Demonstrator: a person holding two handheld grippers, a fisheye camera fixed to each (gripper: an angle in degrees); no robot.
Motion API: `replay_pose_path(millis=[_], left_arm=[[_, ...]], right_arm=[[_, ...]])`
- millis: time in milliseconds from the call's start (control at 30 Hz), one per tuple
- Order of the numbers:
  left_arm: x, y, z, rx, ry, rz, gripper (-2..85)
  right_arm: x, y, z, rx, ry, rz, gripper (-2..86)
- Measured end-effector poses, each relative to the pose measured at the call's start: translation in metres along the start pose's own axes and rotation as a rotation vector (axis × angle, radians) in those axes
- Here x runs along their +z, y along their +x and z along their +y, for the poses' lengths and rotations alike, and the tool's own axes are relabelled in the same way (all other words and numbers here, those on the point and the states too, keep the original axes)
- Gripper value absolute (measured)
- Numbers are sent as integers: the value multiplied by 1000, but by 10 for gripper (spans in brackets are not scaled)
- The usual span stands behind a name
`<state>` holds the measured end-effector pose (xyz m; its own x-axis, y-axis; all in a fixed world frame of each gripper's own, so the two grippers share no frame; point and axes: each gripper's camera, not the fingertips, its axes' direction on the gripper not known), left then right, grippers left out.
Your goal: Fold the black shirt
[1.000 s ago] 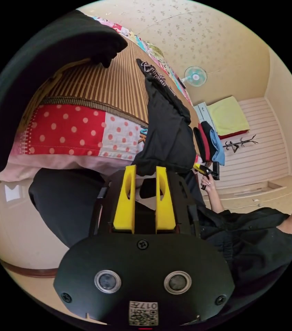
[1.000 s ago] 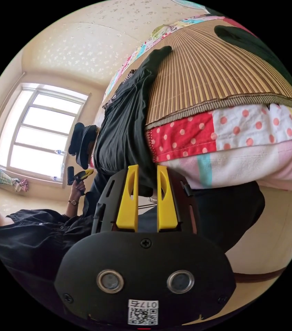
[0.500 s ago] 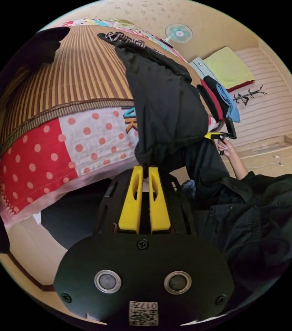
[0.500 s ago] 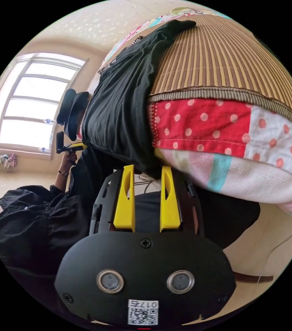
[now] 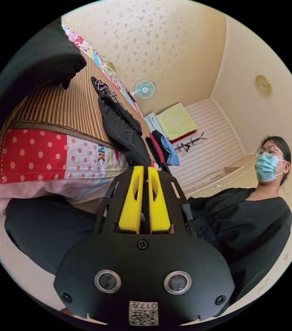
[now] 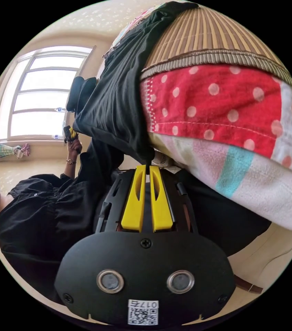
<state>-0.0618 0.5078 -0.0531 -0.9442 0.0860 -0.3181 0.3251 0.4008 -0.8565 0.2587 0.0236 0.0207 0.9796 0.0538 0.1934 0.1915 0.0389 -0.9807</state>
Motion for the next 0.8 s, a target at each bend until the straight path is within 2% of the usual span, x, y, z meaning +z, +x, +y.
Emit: replay_pose_path(millis=[300, 467, 567, 800], left_arm=[[-13, 20, 14, 12, 23, 56, 5], [-26, 35, 21, 66, 69, -3, 4], [-29, 44, 18, 115, 135, 95, 4], [-32, 95, 21, 294, 261, 261, 3]], right_arm=[[-76, -25, 56, -79, 196, -261, 16], [-168, -54, 129, -222, 613, -392, 13], [-211, -72, 156, -323, 815, -479, 13], [-269, -130, 173, -540, 961, -567, 11]])
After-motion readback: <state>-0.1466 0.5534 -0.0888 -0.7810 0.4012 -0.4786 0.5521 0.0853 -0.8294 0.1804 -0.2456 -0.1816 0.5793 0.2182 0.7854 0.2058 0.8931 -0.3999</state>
